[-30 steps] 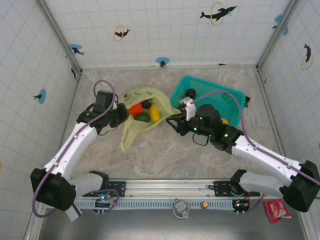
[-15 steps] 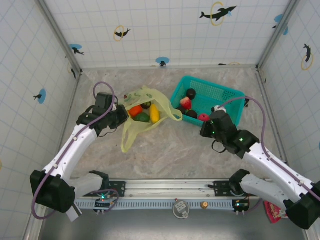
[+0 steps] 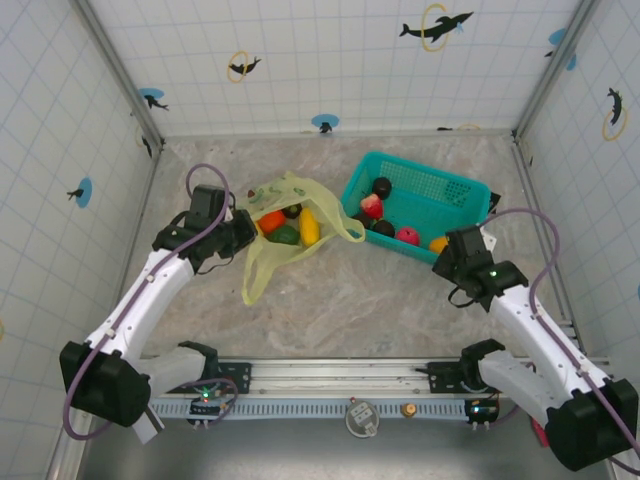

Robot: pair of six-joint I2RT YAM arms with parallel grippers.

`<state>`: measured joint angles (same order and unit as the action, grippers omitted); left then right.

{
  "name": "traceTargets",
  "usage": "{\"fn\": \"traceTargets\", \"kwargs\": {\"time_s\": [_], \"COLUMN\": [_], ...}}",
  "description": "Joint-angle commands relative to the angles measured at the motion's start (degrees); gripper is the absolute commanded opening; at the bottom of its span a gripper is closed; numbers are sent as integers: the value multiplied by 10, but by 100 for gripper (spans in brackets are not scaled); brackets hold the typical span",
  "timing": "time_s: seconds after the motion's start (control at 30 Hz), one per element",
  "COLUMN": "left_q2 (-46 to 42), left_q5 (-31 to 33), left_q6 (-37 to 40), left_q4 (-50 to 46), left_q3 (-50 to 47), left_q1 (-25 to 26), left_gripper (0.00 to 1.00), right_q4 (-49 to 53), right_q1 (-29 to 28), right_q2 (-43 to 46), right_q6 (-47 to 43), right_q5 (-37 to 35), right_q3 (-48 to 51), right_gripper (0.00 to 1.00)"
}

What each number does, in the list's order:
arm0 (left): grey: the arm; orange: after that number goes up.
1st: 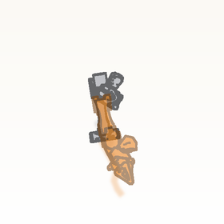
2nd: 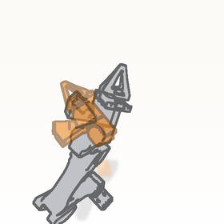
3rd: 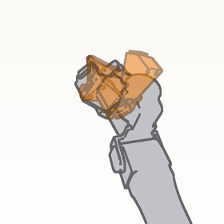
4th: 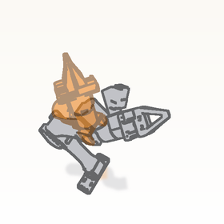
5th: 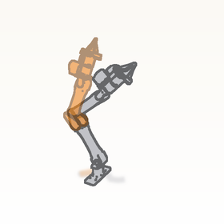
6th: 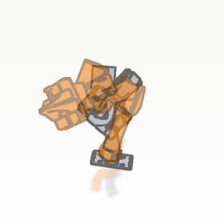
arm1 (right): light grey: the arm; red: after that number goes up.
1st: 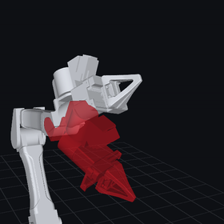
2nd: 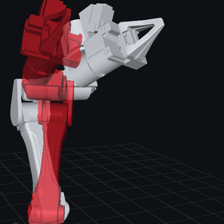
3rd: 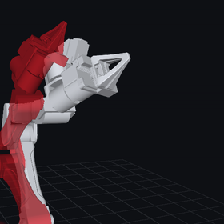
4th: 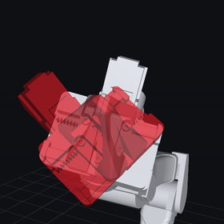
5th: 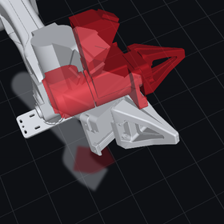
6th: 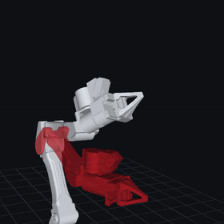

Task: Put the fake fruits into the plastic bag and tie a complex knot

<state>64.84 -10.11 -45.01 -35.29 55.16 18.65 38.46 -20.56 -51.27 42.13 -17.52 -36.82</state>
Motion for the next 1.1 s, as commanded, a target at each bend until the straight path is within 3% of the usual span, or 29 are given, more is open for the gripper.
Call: {"fn": "traceTargets", "kwargs": {"time_s": [0.0, 0.1, 0.4, 0.7, 0.9, 1.07], "left_q2": [-15, -16, -17, -10, 0, 6], "left_q5": [-7, -9, -9, -5, -7, -11], "left_q6": [9, 9, 9, 8, 12, 13], "left_q4": [-3, 0, 1, 1, 4, 7], "left_q3": [4, 2, -2, 3, 4, 4], "left_q1": [-4, -4, -4, -5, -5, -5], "left_gripper": [0, 0, 0, 0, 0, 0], "right_q4": [-50, -85, -235, -336, -353, -314], "right_q1": [16, 29, 49, 20, 35, 46], "right_q2": [-14, -28, -163, -344, -486, -564], "right_q6": [-41, -71, -126, -64, -39, -81], "right_q5": [36, 37, 103, 153, 193, 169], "right_q3": [25, 37, -9, -137, -266, -364], "right_gripper": [79, 94, 90, 91, 93, 94]}}
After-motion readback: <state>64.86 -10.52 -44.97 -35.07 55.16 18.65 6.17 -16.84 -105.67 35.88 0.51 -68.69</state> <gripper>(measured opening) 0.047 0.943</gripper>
